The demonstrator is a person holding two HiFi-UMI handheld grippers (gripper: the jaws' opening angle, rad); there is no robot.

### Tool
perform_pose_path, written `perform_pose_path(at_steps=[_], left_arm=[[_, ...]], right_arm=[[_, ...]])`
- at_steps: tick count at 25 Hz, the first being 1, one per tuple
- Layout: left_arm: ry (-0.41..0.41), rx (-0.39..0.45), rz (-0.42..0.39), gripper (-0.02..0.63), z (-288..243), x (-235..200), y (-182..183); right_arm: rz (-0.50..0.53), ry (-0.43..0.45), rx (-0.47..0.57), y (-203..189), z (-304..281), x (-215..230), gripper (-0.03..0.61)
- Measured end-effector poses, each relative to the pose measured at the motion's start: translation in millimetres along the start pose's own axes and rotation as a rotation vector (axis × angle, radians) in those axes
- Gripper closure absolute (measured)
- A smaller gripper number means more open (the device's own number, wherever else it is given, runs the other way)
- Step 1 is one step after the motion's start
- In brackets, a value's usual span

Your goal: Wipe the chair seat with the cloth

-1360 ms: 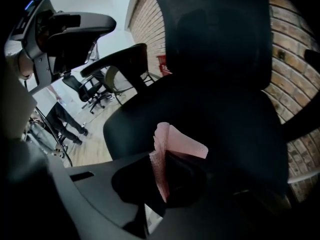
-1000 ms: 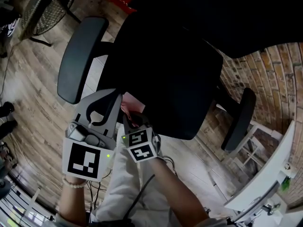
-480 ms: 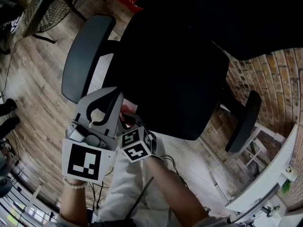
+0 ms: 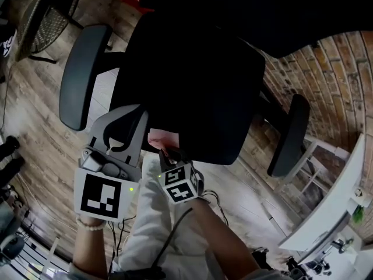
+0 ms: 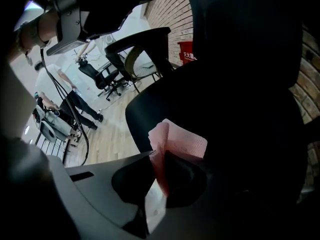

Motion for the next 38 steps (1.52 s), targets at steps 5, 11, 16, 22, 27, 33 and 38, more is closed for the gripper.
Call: perform_pose_path(at_steps=[5, 11, 16, 22, 27, 33, 38], left_arm=[[-0.047, 0.009, -0.049, 0.595, -12.1, 22.8, 15.8], [-0.103, 0.022, -0.113, 0.595, -27.5, 52.1, 35.7], [-0.141, 0.025, -0.131, 0.595, -41.0, 74.7, 41.9], [-0.168, 0.037, -0.143, 0.595, -46.8, 93.1, 54.8], [-0.166, 0.053, -0.159, 0.595, -29.9, 92.0, 82.2], [-0.150, 0.085, -0.167, 0.595, 7.9, 86.3, 130.3], [-0.147, 0.120, -0.140, 0.595, 48.6, 83.4, 174.1]], right_arm=[[-0.094, -0.070, -0.015, -46.9, 22.5, 36.4, 0.524], [-0.170, -0.155, -0.026, -101.5, 55.6, 83.9, 0.525], [-0.235, -0.214, -0.034, -138.4, 77.4, 114.2, 0.524], [-0.305, -0.227, 0.001, -149.3, 97.5, 121.7, 0.524], [-0.301, -0.202, 0.096, -114.8, 129.2, 109.5, 0.524], [-0.225, -0.225, 0.253, -53.5, 200.1, 101.9, 0.524], [-0.146, -0.263, 0.387, -5.6, 278.4, 90.1, 0.525]])
Point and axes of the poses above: the fingertips, and each gripper's own axes: z backward along the fingers, x to its right, y out of its top, the point moved 7 cm from there along z, backward along the fingers, and after that the axes turned 9 degrees about -x, right-handed, at the moved point
